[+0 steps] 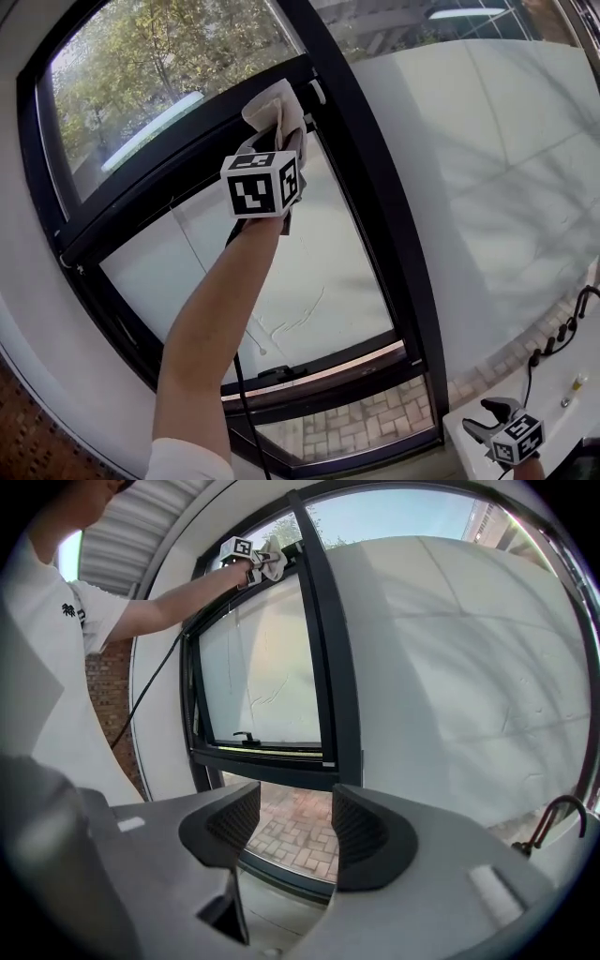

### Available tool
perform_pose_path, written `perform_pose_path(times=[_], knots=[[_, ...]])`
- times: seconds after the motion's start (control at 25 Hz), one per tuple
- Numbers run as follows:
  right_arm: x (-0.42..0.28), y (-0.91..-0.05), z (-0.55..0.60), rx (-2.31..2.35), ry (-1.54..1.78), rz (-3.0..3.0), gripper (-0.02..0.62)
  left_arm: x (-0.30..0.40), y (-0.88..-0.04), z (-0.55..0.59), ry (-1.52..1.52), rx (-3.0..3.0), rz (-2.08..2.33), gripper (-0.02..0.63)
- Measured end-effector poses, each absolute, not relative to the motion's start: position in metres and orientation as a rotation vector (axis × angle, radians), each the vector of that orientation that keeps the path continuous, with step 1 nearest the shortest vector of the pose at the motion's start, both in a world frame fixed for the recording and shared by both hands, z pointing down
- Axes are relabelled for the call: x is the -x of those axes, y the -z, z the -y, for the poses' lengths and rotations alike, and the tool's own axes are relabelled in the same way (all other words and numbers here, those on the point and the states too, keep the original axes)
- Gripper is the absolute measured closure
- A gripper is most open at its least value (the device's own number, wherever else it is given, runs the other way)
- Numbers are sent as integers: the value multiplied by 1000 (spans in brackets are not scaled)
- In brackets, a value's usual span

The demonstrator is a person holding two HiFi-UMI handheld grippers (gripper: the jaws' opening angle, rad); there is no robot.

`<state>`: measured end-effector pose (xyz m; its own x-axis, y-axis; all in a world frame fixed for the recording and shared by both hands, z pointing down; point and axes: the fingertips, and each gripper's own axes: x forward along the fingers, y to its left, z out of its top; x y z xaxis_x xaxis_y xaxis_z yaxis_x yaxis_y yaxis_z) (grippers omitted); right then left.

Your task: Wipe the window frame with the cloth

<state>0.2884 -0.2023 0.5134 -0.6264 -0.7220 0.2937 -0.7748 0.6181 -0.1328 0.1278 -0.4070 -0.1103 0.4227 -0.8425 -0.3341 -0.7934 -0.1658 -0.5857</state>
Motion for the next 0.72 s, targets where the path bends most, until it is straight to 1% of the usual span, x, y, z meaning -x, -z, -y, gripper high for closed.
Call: perform_pose_path(times=[0.32, 0.48, 0.72], knots=[[-326, -523, 188, -1368, -430, 2578, 353, -192, 99, 427, 207, 1980, -1270, 476], [-334, -528, 189, -1393, -438, 2560, 353, -197, 93, 429, 225, 1961, -1248, 476], [-321, -525, 197, -1361, -426, 2574, 353, -198, 77, 430, 257, 1966, -1211, 476]])
